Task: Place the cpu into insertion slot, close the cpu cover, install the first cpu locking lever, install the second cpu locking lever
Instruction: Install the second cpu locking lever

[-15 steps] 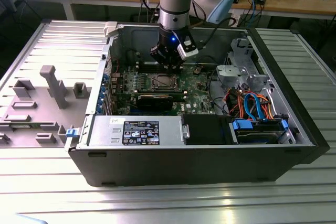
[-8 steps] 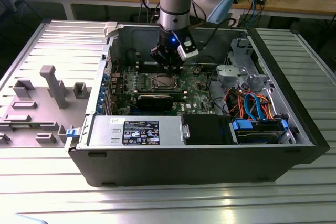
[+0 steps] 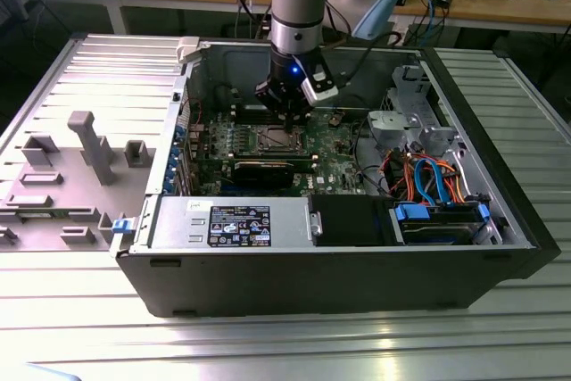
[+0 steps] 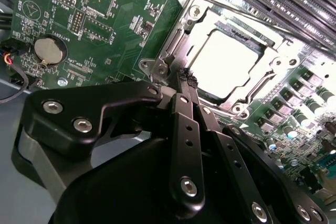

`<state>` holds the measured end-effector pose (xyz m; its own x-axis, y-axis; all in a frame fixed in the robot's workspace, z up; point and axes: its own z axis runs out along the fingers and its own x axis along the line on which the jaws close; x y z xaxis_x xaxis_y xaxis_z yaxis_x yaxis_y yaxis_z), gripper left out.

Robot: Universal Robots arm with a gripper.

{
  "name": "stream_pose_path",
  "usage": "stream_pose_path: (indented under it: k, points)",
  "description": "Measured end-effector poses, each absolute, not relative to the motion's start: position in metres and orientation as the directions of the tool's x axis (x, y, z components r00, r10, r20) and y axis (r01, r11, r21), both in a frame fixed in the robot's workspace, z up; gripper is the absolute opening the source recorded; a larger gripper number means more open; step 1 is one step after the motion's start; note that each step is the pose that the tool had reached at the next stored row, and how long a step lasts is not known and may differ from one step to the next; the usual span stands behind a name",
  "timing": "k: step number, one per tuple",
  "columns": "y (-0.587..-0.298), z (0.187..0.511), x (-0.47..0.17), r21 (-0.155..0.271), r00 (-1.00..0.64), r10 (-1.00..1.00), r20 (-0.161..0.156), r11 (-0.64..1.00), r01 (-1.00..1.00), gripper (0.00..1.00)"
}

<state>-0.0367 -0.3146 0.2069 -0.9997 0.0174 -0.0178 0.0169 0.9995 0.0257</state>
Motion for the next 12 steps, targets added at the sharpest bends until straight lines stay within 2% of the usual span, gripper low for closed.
stream_pose_path:
  k: [12]
  points:
    - [-0.316,0.224,-0.037,0.024,-1.0,0.017,-0.018,1.0,0.017,0.11]
